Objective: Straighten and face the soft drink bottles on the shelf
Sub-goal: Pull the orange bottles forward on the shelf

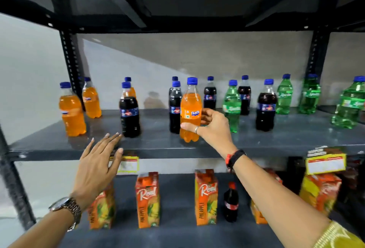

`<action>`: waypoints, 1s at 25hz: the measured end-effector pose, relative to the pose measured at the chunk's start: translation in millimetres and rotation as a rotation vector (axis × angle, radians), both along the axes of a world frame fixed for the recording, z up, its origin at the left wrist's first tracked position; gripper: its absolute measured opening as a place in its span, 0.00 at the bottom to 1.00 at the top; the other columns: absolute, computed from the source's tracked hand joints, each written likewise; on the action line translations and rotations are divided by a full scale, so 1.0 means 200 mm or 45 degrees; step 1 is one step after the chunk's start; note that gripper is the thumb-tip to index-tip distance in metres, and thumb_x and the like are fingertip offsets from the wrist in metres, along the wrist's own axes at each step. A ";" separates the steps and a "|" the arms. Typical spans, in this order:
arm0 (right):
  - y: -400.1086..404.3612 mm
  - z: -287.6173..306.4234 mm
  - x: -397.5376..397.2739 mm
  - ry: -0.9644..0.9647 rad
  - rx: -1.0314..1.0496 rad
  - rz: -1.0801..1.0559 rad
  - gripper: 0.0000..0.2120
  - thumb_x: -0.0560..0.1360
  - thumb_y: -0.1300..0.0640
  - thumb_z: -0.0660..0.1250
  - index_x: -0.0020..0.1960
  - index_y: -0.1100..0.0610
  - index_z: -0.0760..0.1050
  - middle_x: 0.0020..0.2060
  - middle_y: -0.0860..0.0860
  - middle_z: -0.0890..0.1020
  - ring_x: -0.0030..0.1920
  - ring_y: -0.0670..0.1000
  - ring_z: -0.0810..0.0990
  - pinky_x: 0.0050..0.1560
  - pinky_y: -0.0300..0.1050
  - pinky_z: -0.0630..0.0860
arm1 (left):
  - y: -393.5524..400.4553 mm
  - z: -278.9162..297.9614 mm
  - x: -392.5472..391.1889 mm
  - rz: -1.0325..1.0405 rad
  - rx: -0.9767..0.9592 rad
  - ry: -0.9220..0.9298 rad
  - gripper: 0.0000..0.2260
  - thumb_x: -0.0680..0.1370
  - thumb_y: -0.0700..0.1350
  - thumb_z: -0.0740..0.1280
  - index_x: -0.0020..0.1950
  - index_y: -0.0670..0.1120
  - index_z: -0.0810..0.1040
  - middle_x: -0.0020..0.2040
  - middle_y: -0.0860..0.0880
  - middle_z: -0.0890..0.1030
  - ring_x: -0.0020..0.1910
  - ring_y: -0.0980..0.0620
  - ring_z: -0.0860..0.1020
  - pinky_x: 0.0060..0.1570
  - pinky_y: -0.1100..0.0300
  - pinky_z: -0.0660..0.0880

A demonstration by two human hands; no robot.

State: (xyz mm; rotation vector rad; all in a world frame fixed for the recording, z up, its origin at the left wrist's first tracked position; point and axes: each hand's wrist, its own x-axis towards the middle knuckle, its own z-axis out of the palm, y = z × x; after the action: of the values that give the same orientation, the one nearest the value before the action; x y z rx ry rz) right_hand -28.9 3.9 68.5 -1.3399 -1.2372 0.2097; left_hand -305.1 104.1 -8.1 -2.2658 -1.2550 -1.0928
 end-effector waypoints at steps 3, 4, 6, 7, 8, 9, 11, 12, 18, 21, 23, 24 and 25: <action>0.14 -0.02 -0.23 0.049 0.001 0.035 0.20 0.58 0.50 0.81 0.47 0.50 0.79 0.41 0.44 0.85 0.41 0.38 0.83 0.46 0.36 0.80 | 0.12 -0.02 -0.23 0.036 -0.019 -0.009 0.24 0.78 0.55 0.50 0.65 0.45 0.74 0.64 0.45 0.77 0.67 0.48 0.71 0.69 0.53 0.57; 0.19 -0.02 -0.30 0.051 -0.004 0.048 0.21 0.58 0.50 0.80 0.49 0.50 0.79 0.42 0.45 0.85 0.42 0.40 0.83 0.47 0.38 0.80 | 0.16 -0.02 -0.28 0.048 -0.031 -0.010 0.24 0.78 0.55 0.50 0.64 0.44 0.75 0.64 0.45 0.78 0.67 0.47 0.72 0.69 0.53 0.58; 0.27 -0.02 -0.45 0.032 -0.012 0.072 0.21 0.59 0.50 0.80 0.49 0.50 0.78 0.43 0.45 0.85 0.43 0.41 0.83 0.47 0.38 0.80 | 0.24 -0.02 -0.39 0.053 -0.036 0.000 0.25 0.79 0.57 0.47 0.63 0.45 0.76 0.63 0.46 0.79 0.66 0.48 0.73 0.69 0.52 0.58; 0.31 -0.02 -0.51 0.017 -0.010 0.083 0.21 0.59 0.50 0.80 0.49 0.50 0.78 0.42 0.44 0.84 0.42 0.40 0.83 0.46 0.36 0.79 | 0.27 -0.02 -0.42 0.045 -0.025 -0.002 0.26 0.79 0.57 0.46 0.62 0.46 0.76 0.62 0.46 0.79 0.65 0.48 0.74 0.69 0.52 0.59; 0.35 -0.02 -0.57 0.012 -0.013 0.101 0.20 0.59 0.50 0.80 0.48 0.49 0.78 0.41 0.43 0.84 0.42 0.39 0.82 0.45 0.34 0.79 | 0.30 -0.02 -0.45 0.036 -0.013 -0.011 0.26 0.80 0.56 0.45 0.62 0.46 0.77 0.62 0.47 0.79 0.64 0.48 0.75 0.68 0.52 0.60; 0.38 -0.02 -0.62 0.006 -0.020 0.117 0.20 0.59 0.51 0.80 0.48 0.49 0.77 0.41 0.41 0.83 0.42 0.38 0.82 0.43 0.31 0.77 | 0.32 -0.03 -0.47 0.027 -0.006 -0.020 0.26 0.80 0.55 0.44 0.62 0.47 0.77 0.62 0.48 0.79 0.63 0.48 0.75 0.68 0.53 0.61; 0.44 -0.03 -0.72 -0.002 -0.039 0.149 0.21 0.60 0.50 0.80 0.50 0.49 0.77 0.40 0.38 0.81 0.42 0.36 0.80 0.41 0.28 0.76 | 0.33 -0.04 -0.48 0.009 0.014 -0.051 0.24 0.81 0.53 0.44 0.63 0.48 0.77 0.62 0.50 0.79 0.62 0.49 0.75 0.66 0.54 0.62; 0.46 -0.04 -0.76 -0.010 -0.044 0.165 0.21 0.60 0.50 0.80 0.50 0.49 0.76 0.40 0.38 0.81 0.42 0.35 0.80 0.41 0.27 0.75 | 0.33 -0.05 -0.48 -0.002 0.016 -0.083 0.23 0.81 0.52 0.45 0.62 0.49 0.77 0.62 0.50 0.79 0.62 0.49 0.75 0.66 0.54 0.63; 0.53 -0.07 -0.92 0.001 -0.048 0.169 0.26 0.61 0.49 0.79 0.56 0.52 0.76 0.50 0.48 0.84 0.49 0.44 0.82 0.52 0.41 0.79 | 0.33 -0.07 -0.44 -0.039 0.014 -0.231 0.19 0.80 0.50 0.50 0.61 0.48 0.78 0.61 0.51 0.80 0.62 0.51 0.75 0.66 0.54 0.62; 0.56 -0.07 -0.98 -0.014 -0.059 0.138 0.29 0.62 0.48 0.78 0.59 0.54 0.74 0.53 0.48 0.82 0.51 0.45 0.81 0.52 0.40 0.78 | 0.33 -0.08 -0.44 -0.047 0.039 -0.262 0.18 0.80 0.49 0.52 0.60 0.48 0.79 0.59 0.51 0.81 0.61 0.51 0.75 0.65 0.56 0.61; 0.59 -0.07 -1.02 -0.027 -0.060 0.106 0.28 0.63 0.48 0.77 0.59 0.53 0.73 0.53 0.49 0.82 0.52 0.47 0.81 0.54 0.43 0.78 | 0.33 -0.08 -0.43 -0.056 0.062 -0.280 0.18 0.80 0.48 0.52 0.59 0.47 0.79 0.59 0.50 0.81 0.60 0.50 0.76 0.64 0.56 0.62; 0.62 -0.08 -1.03 -0.047 -0.075 0.076 0.28 0.63 0.47 0.77 0.58 0.53 0.73 0.54 0.50 0.82 0.53 0.49 0.81 0.55 0.47 0.79 | 0.33 -0.08 -0.43 -0.061 0.070 -0.281 0.17 0.80 0.48 0.52 0.59 0.47 0.79 0.58 0.50 0.81 0.60 0.50 0.76 0.64 0.56 0.62; 0.64 -0.08 -1.04 -0.074 -0.094 0.040 0.28 0.63 0.45 0.76 0.58 0.54 0.72 0.55 0.52 0.81 0.55 0.51 0.80 0.56 0.51 0.78 | 0.33 -0.08 -0.43 -0.060 0.077 -0.280 0.17 0.80 0.47 0.53 0.59 0.46 0.79 0.58 0.49 0.82 0.60 0.49 0.76 0.64 0.56 0.63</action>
State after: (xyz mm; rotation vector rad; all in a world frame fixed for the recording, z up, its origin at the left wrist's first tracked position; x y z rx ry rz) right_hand -237.6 132.6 52.8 -1.3991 -1.3106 0.2425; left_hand -390.6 171.1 -24.1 -2.1877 -1.2357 -1.4096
